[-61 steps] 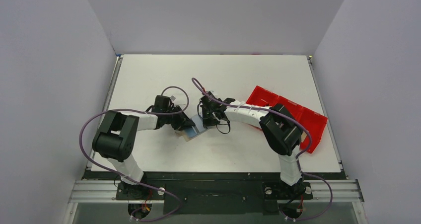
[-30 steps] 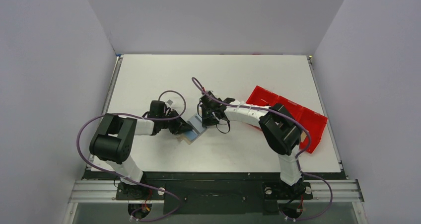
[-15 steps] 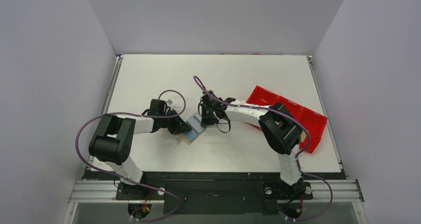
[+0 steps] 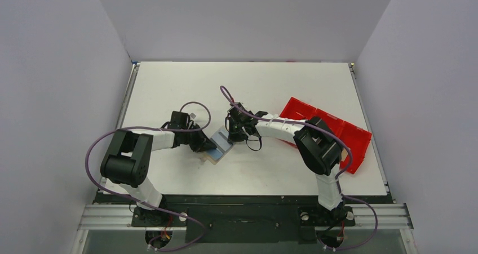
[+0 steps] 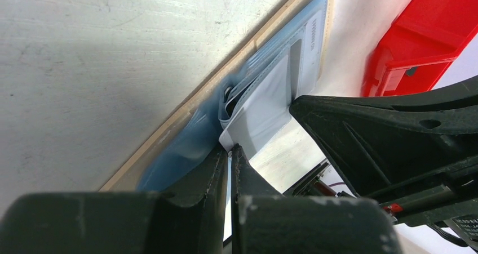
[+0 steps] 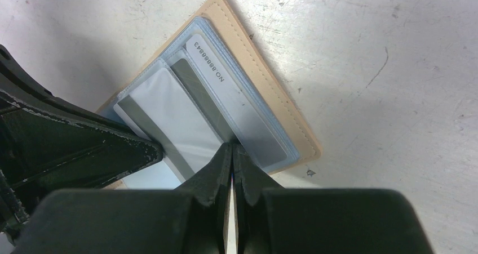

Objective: Take the credit cards out of the card holder
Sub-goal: Remove the credit card from the card holder.

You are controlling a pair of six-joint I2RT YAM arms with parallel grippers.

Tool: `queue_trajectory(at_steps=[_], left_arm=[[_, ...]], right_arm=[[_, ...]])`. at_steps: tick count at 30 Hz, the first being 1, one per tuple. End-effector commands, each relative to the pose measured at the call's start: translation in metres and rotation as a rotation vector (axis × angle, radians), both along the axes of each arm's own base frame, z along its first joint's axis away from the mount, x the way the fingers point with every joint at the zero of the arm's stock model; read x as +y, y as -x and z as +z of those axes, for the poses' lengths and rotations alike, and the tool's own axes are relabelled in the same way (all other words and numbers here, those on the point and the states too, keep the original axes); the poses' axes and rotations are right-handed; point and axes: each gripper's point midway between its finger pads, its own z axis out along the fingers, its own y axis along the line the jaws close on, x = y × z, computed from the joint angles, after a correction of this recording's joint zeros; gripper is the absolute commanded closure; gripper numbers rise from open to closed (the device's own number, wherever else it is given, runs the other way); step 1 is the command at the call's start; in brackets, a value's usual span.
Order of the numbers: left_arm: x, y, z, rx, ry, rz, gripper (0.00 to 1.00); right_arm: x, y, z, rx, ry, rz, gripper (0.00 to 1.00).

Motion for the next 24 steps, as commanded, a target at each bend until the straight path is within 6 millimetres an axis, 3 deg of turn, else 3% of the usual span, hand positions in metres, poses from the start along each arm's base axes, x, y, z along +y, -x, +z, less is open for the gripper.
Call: queue_trajectory(at_steps=[1, 24], left_arm=[[0.027, 0.012, -0.019, 0.052, -0.131, 0.028, 1.0], [0.047, 0.025, -0.031, 0.107, -0.242, 0.034, 1.0]], right_arm=[[-0.058, 0.011, -0.054, 0.059, 0.252, -0.05, 1.0], [-0.056, 0.011, -0.053, 0.051, 0.257, -0.031, 1.0]])
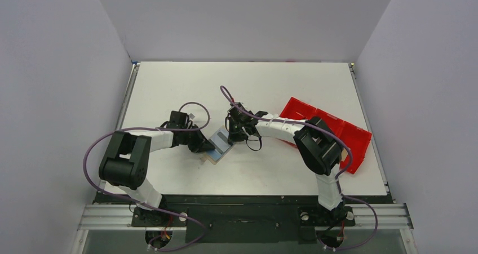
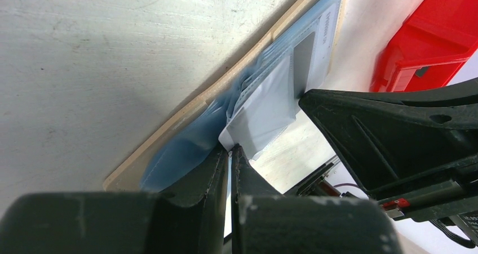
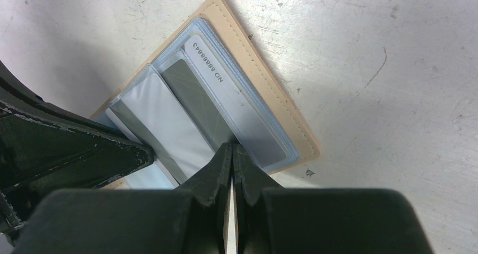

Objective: Take the credit cards out of the card holder
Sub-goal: Remove the credit card from the card holder.

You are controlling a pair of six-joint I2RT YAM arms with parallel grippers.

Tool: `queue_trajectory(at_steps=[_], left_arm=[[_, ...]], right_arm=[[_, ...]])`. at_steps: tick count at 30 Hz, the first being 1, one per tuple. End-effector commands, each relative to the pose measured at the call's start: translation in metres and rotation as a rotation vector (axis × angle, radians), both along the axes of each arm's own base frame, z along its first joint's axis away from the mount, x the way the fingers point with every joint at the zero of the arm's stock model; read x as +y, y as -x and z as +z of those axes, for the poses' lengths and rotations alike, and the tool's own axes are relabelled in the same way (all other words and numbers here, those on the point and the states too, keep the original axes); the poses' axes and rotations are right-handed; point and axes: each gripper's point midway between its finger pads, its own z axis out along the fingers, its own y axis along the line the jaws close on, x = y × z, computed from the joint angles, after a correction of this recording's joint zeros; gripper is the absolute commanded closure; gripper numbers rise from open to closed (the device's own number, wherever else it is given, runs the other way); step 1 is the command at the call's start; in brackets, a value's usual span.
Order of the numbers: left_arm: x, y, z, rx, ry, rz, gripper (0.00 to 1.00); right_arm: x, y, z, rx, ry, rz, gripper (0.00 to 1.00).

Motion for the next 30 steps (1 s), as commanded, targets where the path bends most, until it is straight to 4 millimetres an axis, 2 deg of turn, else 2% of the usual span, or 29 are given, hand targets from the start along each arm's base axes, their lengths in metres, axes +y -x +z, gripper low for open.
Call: queue_trajectory(at_steps=[1, 19, 30], left_arm=[[0.041, 0.021, -0.031, 0.087, -0.218, 0.032, 1.0], [0.055, 0.027, -0.024, 0.084, -0.289, 0.054, 1.0], [0.04, 0.019, -0.018, 0.048, -0.19, 0.063, 0.97]], right_arm=[[-0.056, 0.012, -0.053, 0.058, 0.253, -0.028, 1.0], [-0.058, 0.015, -0.061, 0.076, 0.263, -0.025, 1.0], [-0.055, 0.017, -0.062, 0.079, 0.262, -0.01, 1.0]])
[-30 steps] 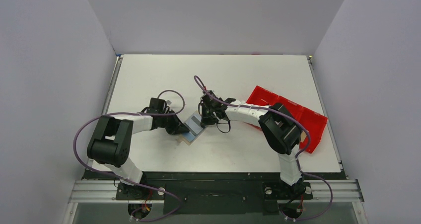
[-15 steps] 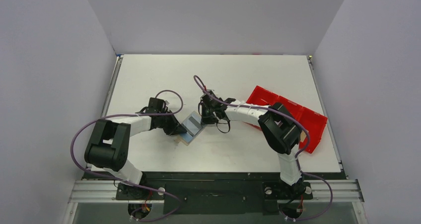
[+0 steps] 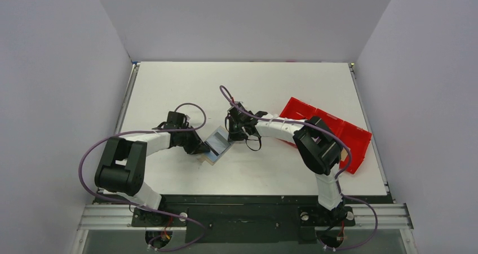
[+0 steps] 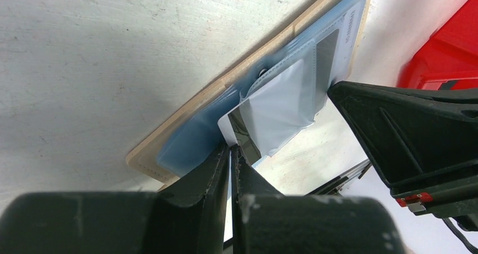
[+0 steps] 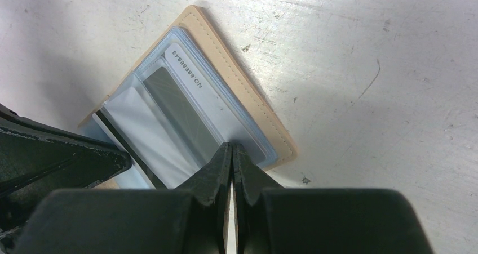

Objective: Take the credit cards out of the card holder
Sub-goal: Remove the credit card from the card holder.

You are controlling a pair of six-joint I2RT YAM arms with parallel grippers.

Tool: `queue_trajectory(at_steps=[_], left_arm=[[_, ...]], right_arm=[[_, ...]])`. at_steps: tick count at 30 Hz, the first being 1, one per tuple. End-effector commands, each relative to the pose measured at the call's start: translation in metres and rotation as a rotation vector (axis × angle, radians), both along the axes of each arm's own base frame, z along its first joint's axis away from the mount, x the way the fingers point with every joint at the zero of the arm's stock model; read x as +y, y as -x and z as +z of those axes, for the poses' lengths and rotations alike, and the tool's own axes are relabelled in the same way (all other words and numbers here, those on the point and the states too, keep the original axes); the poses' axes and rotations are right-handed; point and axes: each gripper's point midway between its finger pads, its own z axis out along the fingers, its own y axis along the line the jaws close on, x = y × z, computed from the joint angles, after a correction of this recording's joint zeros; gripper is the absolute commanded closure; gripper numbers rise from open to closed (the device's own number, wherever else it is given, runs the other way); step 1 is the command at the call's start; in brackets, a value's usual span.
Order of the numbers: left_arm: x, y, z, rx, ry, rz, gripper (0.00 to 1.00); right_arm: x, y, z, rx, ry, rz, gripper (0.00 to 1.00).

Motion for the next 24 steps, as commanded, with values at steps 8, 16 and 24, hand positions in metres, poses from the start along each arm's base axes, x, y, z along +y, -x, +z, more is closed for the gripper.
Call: queue_trajectory(at_steps=[8, 16, 24], left_arm=[[0.022, 0.012, -0.01, 0.012, -0.097, 0.042, 1.0], [0.035, 0.02, -0.006, 0.024, -0.16, 0.057, 1.0], [0.034, 0.017, 0.005, -0.018, -0.149, 0.055, 1.0]], right_arm=[[-0.055, 0.021, -0.062, 0.104, 0.258, -0.014, 1.0], [-0.059, 0.019, -0.062, 0.103, 0.26, -0.026, 1.0], [-0.059, 0.018, -0.061, 0.101, 0.259, -0.027, 1.0]])
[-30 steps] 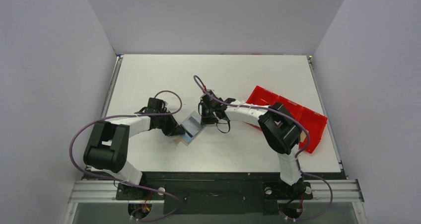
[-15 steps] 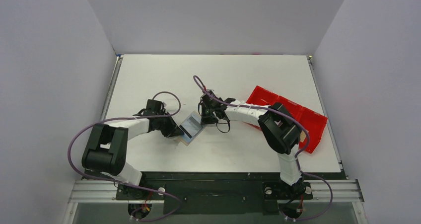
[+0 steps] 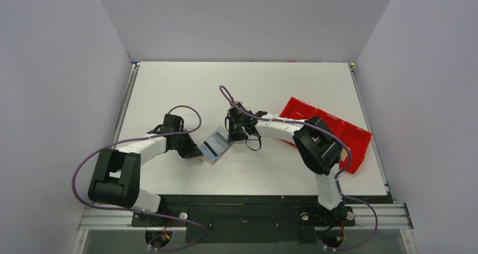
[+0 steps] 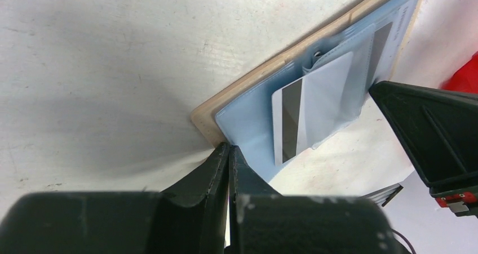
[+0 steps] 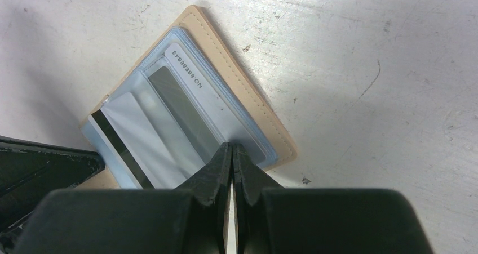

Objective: Take the credit cards out of the card holder
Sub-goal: Remove the credit card from the card holder.

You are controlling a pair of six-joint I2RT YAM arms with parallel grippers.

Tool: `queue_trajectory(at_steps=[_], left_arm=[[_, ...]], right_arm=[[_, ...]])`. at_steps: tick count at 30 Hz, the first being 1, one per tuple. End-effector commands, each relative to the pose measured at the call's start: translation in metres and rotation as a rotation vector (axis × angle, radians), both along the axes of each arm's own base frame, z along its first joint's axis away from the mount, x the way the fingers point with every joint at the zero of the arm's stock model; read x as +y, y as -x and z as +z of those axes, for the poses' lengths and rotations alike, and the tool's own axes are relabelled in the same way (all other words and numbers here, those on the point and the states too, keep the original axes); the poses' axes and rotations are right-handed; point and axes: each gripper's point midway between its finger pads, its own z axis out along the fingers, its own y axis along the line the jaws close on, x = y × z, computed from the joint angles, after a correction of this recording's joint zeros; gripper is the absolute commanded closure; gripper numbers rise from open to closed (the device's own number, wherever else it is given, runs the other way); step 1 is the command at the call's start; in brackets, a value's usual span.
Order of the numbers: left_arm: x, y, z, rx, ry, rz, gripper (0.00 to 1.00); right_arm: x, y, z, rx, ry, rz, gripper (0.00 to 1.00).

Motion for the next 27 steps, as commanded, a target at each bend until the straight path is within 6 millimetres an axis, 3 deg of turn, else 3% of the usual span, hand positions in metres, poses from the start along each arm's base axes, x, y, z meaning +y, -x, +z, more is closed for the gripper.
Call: queue_trajectory(at_steps=[1, 10, 16, 20, 21, 27], left_arm=[[0.004, 0.001, 0.005, -0.025, -0.008, -0.003, 1.0], [-0.019, -0.02, 0.028, -0.168, 0.165, 0.006, 0.91], [-0.007, -0.015, 0.038, -0.162, 0.097, 0.006, 0.9], [0.006, -0.006, 0.034, -0.122, 0.022, 0.018, 0.9], [0.006, -0.006, 0.035, -0.126, 0.024, 0.017, 0.9], [-0.007, -0.023, 0.058, -0.208, 0.104, 0.004, 0.88]], right_arm=[[-0.059, 0.019, -0.061, 0.1, 0.256, -0.031, 1.0], [-0.059, 0.02, -0.061, 0.101, 0.256, -0.026, 1.0], [-0.058, 0.019, -0.062, 0.102, 0.255, -0.027, 1.0], [-0.058, 0.02, -0.062, 0.103, 0.255, -0.025, 1.0], [-0.065, 0.013, -0.062, 0.106, 0.253, -0.049, 1.0], [-0.058, 0.021, -0.063, 0.105, 0.256, -0.024, 1.0]])
